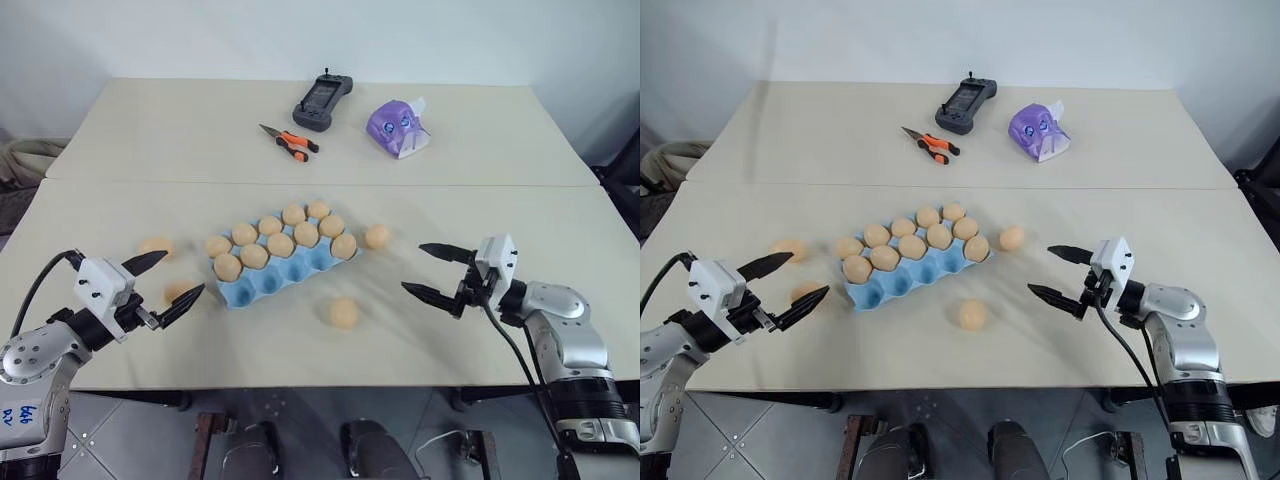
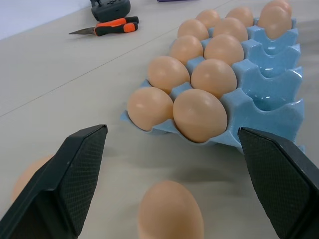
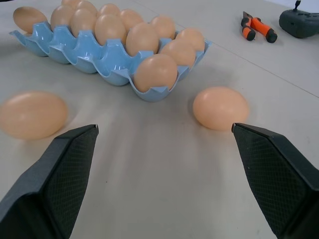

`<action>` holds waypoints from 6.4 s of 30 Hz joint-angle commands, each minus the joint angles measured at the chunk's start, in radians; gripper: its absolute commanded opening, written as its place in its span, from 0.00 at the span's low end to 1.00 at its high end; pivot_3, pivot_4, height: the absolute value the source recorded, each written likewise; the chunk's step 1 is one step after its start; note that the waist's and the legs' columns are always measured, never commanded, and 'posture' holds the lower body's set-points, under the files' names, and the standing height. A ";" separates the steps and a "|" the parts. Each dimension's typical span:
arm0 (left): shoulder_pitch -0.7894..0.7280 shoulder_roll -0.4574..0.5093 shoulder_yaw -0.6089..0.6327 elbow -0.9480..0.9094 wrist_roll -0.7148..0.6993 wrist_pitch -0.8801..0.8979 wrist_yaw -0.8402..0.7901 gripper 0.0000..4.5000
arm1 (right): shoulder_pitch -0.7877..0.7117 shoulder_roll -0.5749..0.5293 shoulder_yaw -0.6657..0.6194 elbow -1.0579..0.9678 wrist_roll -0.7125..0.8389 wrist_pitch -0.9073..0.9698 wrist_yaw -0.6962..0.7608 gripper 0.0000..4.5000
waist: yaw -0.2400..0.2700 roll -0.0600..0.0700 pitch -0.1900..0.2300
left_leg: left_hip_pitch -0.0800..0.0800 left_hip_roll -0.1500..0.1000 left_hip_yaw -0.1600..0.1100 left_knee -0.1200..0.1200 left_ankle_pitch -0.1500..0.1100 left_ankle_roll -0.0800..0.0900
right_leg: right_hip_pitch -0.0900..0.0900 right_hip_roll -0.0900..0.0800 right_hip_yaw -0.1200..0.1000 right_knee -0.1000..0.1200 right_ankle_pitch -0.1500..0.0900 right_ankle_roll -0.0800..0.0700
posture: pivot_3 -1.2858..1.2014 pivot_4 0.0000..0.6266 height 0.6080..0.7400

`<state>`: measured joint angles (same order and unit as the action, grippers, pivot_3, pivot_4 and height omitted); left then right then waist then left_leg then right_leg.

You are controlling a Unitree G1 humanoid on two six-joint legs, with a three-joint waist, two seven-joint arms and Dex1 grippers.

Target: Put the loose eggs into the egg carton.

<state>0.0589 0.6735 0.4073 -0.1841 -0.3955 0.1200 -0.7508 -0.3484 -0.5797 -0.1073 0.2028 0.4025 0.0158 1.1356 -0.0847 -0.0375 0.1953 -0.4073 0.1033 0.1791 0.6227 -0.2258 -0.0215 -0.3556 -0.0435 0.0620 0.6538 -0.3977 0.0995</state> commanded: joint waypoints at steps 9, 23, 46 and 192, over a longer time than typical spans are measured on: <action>-0.077 -0.029 -0.164 -0.061 -0.010 -0.032 -0.086 1.00 | 0.147 -0.030 -0.148 -0.098 0.032 -0.005 -0.127 1.00 | 0.013 0.000 0.000 | 0.000 -0.001 -0.001 0.000 0.000 0.000 | 0.001 0.000 -0.001 -0.001 0.000 0.000 | 0.52 0.24 1.00; -0.135 -0.030 -0.230 0.013 -0.007 -0.103 -0.181 1.00 | 0.051 0.003 -0.041 -0.051 -0.037 0.024 -0.138 1.00 | -0.017 0.001 0.000 | 0.003 0.000 -0.001 0.001 0.002 0.000 | 0.002 0.000 0.000 0.003 0.001 -0.001 | 0.52 0.24 1.00; -0.018 -0.089 -0.161 -0.111 0.020 -0.109 0.011 1.00 | -0.639 0.211 0.141 0.882 -0.274 -0.245 -0.049 0.79 | -0.031 0.002 0.001 | 0.001 0.000 -0.001 0.004 0.003 0.001 | 0.000 0.001 0.000 0.006 0.001 -0.001 | 0.52 0.24 1.00; 0.532 -0.338 0.298 -0.168 -0.134 -0.200 0.154 1.00 | 0.099 -0.049 -0.011 -0.141 0.061 -0.042 0.147 0.99 | -0.024 -0.002 0.000 | 0.003 0.003 -0.014 -0.007 -0.006 -0.002 | 0.015 -0.003 -0.005 -0.014 -0.002 -0.009 | 0.52 0.24 1.00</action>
<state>0.5747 0.3308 0.6921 -0.3361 -0.5089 -0.0775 -0.6026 -0.2638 -0.6028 -0.0934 0.1085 0.4301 -0.0225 1.2549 -0.1088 -0.0399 0.1951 -0.4039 0.1059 0.1649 0.6154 -0.2323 -0.0229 -0.3400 -0.0470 0.0565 0.6380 -0.3998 0.0903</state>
